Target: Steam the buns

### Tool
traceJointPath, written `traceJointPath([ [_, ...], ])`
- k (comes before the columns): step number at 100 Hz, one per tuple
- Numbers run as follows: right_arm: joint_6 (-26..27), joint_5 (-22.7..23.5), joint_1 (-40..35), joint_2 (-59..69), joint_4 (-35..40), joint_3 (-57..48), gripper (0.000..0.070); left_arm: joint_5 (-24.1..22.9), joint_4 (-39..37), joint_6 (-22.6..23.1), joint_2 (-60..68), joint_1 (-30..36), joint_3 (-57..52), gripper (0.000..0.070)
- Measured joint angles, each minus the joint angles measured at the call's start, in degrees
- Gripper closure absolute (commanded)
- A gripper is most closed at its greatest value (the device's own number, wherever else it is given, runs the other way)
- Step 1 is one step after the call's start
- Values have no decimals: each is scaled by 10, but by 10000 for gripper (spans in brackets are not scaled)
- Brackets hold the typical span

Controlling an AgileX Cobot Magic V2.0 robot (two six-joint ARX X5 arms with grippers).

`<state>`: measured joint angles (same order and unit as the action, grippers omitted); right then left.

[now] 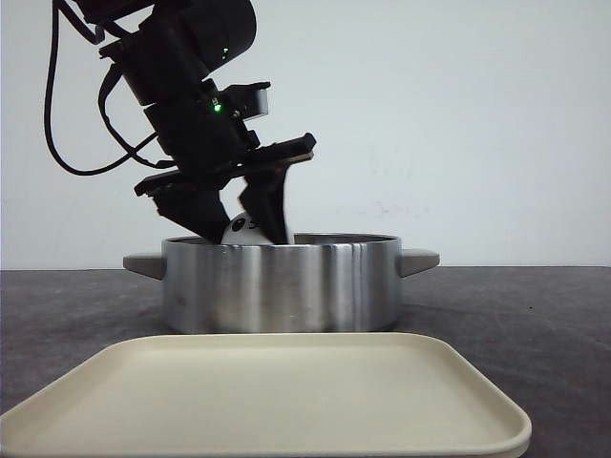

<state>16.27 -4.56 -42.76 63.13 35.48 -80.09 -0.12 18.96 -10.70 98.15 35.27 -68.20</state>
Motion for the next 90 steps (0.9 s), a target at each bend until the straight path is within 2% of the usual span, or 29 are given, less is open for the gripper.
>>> traceJointPath([
  [6, 0, 0, 0, 0, 1, 0, 694, 0, 1, 2, 0, 0, 0, 120],
  [20, -3, -2, 0, 0, 2, 0, 694, -3, 39, 5, -3, -2, -13, 123],
  [29, -14, -3, 0, 0, 4, 1, 694, -14, 56, 6, -24, -4, -14, 170],
  [38, -28, -7, 0, 0, 0, 14, 694, -17, 68, 7, -65, -5, -14, 308],
  [50, -48, -14, 0, -1, -17, 60, 694, -17, 89, 7, -141, -5, -16, 607],
  [55, -53, -14, 0, -1, -35, 86, 694, -17, 94, 7, -174, -5, -16, 700],
  [70, -57, -15, -9, -1, -124, 179, 694, -35, 81, 7, -284, -5, 21, 700],
  [81, -56, -15, -24, -1, -209, 247, 694, -67, 58, 4, -379, -6, 96, 700],
  [90, -49, -15, -37, -1, -284, 288, 694, -97, 49, -16, -460, -9, 174, 700],
])
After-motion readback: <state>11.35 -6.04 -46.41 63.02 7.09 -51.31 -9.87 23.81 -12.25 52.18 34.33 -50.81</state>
